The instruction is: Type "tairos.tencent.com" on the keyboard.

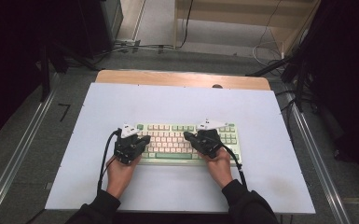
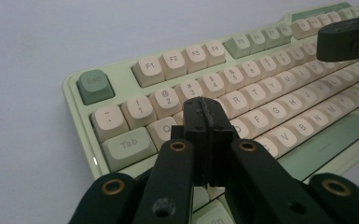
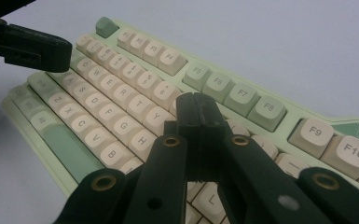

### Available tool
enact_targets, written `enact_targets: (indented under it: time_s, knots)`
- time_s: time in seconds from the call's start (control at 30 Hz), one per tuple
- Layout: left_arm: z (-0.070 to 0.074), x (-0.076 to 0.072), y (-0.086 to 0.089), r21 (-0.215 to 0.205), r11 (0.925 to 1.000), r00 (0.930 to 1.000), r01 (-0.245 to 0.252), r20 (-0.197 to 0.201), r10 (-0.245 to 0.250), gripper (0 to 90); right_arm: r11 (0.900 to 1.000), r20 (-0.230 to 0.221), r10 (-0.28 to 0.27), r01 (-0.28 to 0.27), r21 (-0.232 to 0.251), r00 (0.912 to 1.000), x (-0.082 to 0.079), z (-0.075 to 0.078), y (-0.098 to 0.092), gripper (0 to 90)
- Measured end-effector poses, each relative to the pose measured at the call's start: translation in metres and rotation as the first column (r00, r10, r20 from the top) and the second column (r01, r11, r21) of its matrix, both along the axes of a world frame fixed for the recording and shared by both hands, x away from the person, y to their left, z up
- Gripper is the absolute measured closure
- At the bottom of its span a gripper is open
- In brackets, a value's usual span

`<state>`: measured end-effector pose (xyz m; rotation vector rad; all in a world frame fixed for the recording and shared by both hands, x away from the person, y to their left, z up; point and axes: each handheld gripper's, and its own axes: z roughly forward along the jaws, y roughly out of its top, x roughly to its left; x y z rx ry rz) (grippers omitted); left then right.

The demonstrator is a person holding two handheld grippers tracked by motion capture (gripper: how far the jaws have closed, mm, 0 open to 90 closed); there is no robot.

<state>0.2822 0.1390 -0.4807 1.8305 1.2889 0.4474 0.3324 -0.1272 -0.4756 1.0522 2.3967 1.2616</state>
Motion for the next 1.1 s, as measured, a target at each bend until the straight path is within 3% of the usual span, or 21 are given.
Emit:
enact_targets:
  time_s: [0.57,1.1]
  knots:
    - [0.0001,0.0000,0.0003,-0.001,1.0000,1.0000,0.000,-0.001,0.000,90.0,1.000,-0.004,0.000,0.000,-0.009,1.0000,0.0007,-0.0019,0.0018,87.4]
    - [0.0002,-0.0003,0.0000,-0.005,1.0000,1.0000,-0.001,0.000,0.001,90.0,0.999,-0.021,-0.017,0.016,-0.052,0.9996,0.0037,-0.0071,0.0034,87.4]
